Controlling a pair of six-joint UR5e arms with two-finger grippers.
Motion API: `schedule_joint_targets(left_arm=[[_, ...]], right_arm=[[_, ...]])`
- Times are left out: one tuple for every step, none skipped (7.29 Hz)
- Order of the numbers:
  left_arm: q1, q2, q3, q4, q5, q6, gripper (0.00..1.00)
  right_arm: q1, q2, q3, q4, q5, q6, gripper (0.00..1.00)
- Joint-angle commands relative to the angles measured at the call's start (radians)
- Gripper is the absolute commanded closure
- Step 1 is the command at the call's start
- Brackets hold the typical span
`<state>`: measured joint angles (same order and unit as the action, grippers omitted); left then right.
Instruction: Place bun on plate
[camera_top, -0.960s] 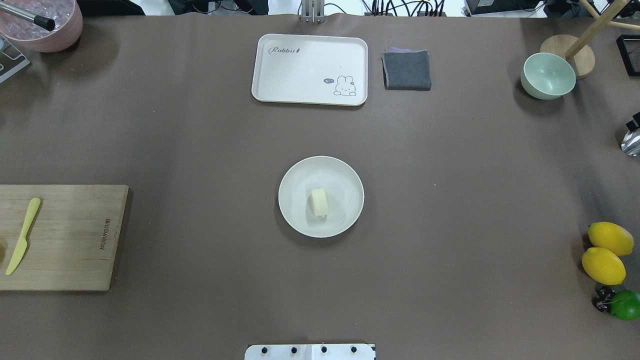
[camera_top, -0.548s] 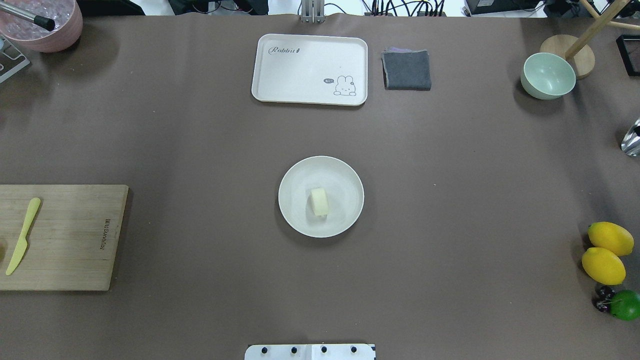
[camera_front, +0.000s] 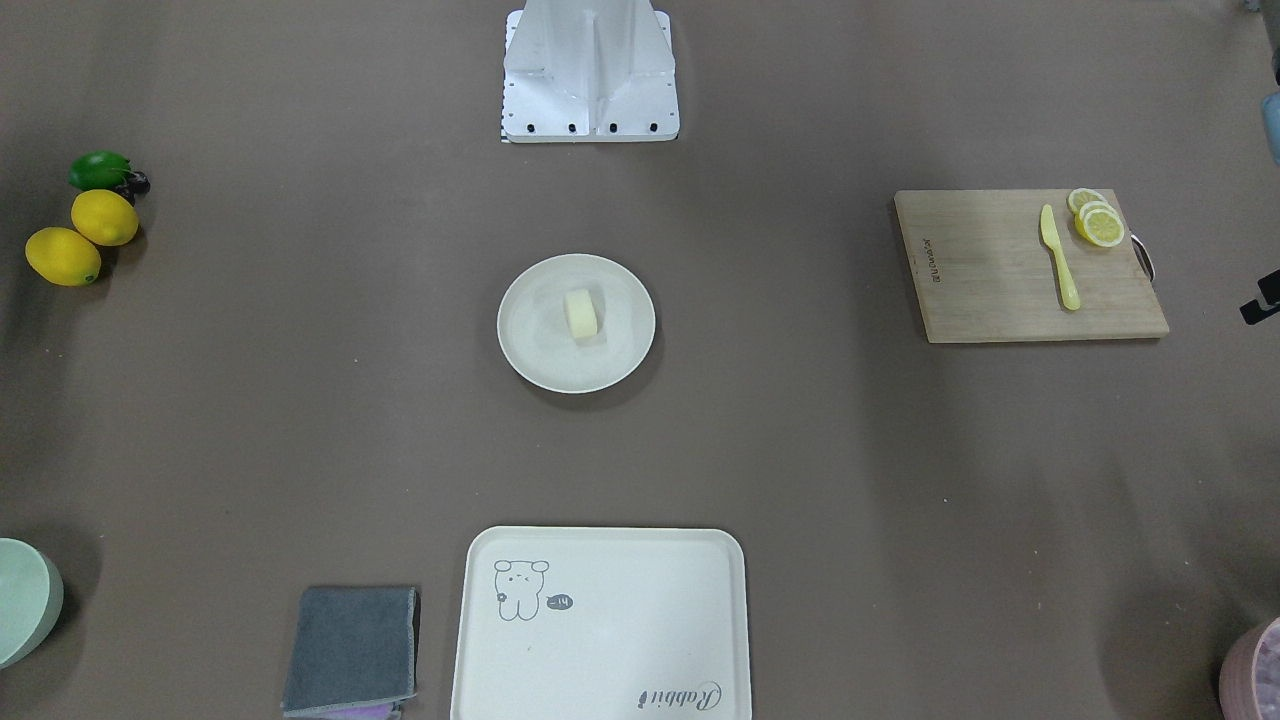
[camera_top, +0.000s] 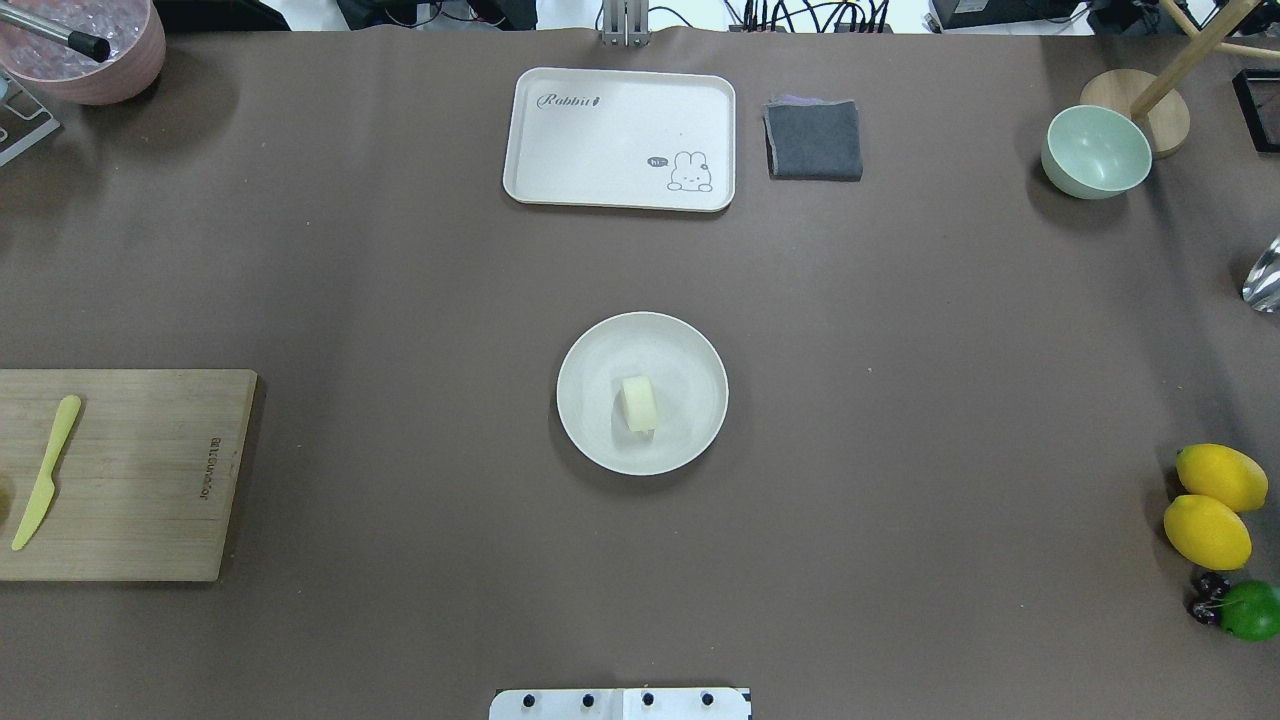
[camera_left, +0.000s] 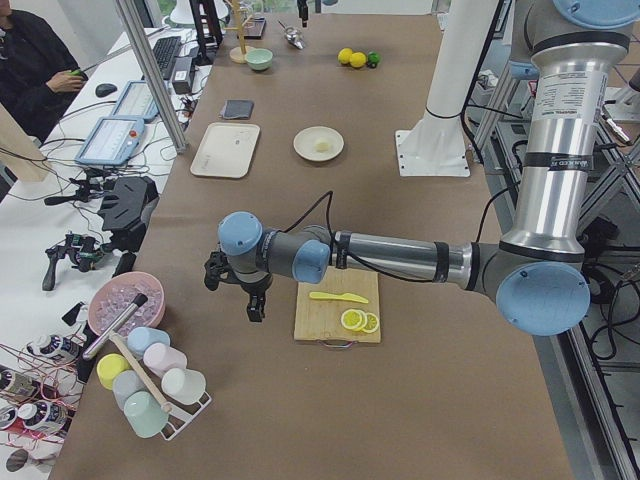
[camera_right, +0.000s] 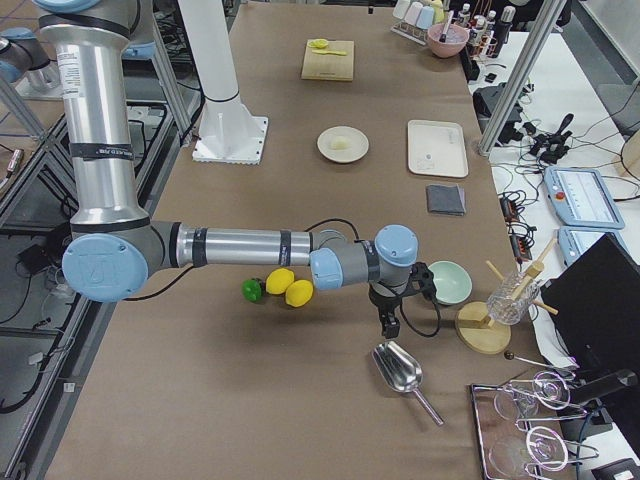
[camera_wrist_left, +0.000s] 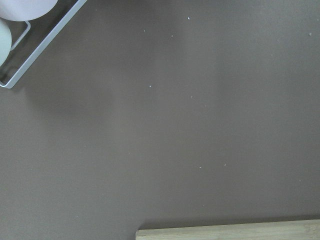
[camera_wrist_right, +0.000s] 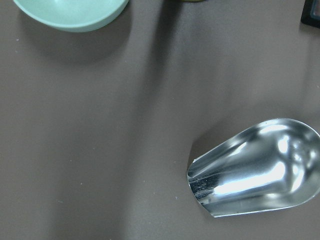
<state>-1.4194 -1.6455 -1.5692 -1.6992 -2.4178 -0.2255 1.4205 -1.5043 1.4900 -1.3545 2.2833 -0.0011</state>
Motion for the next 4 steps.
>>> schedule_joint_targets(left_arm=[[0.013,0.010,-0.012,0.003,0.003,0.000,0.02],[0.013,0.015,-0.035,0.003,0.003,0.000,0.02],[0.001,0.029,-0.082,0.004,-0.007,0.000,0.02],[0.004,0.088,-0.139,0.004,0.000,0.000,0.02]], right_arm=[[0.009,-0.004,0.004,0.000,0.008,-0.006,0.00],[0.009,-0.007,-0.007,0.000,-0.005,-0.007,0.00],[0.009,-0.032,0.004,0.002,0.005,-0.011,0.00],[0.009,-0.081,0.045,0.002,0.019,-0.008,0.00]])
